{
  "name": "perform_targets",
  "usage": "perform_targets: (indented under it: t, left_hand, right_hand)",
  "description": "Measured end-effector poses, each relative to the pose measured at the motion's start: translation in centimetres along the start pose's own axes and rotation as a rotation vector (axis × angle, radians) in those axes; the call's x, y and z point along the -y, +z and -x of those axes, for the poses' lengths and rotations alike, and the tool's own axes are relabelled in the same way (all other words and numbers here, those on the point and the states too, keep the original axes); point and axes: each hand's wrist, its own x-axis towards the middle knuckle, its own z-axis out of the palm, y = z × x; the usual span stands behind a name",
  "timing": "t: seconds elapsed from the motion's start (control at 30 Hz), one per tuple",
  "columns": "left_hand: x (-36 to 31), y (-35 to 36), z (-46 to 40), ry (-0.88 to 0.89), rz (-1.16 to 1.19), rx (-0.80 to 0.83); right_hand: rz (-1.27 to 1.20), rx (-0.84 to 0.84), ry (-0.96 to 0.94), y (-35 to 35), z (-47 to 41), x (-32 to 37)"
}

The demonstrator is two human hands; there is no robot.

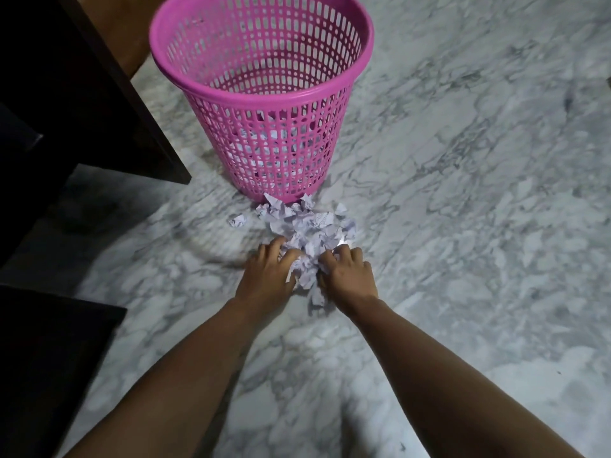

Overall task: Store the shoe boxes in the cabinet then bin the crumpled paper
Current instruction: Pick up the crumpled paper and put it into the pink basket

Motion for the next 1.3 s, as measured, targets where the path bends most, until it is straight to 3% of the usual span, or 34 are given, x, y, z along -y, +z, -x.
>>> perform_targets:
  t: [0.13,0.27,0.37,0.6,0.8,0.87,0.97,1.07,1.13,1.2,1.3]
  left_hand:
    - [-1.0,-0.2,1.3,-0.045,0.122,0.003]
    - [-1.6,-1.9,1.1,0.004,0.161,0.113]
    - [-2.3,-4.3,0.4,0.026,0.168,0.075]
    - [-4.9,-15.1,-2.4,0.023,0.449,-0.337]
    - [-4.5,-28.8,-8.3,0.108,0.761,-0.956]
    - [-3.1,-31.8,-11.5,0.077,0.766,-1.021]
    - [0.6,-33.2,-17.8,-0.12,0.64,-0.81]
    - [1.7,-32.7,-20.9,-0.194,0.318,-0.212]
    - [0.6,-31.8,-20.9,-0.245,0.06,0.146]
    - [-0.7,-31.0,-20.3,-0.231,-0.06,0.223]
    - [-1.7,-30.1,-18.8,-0.172,0.109,-0.086]
  right_hand:
    - [-0.187,0.022,0.022,-0.8,0.6,-1.0]
    - [-0.386,-0.125,0.102,-2.9,1.1,-2.5]
    - [-0.583,-0.272,0.139,-5.1,1.0,-3.4]
    - [-0.994,-0.607,-0.02,-17.1,-2.2,-0.6]
    - [-1.052,-0.869,-0.272,-31.0,-8.0,5.3]
    - [-0.977,-0.836,-0.298,-33.5,-10.7,7.2]
    - [-0.705,-0.613,-0.234,-35.3,-14.7,8.9]
    - [-0.351,-0.235,-0.191,-35.4,-17.1,9.0]
    - [-0.302,-0.135,-0.171,-35.4,-17.5,8.6]
    - [-0.326,-0.197,-0.167,-35.3,-17.2,7.6]
    - [-0.573,-0.53,-0.209,-33.5,-14.9,5.2]
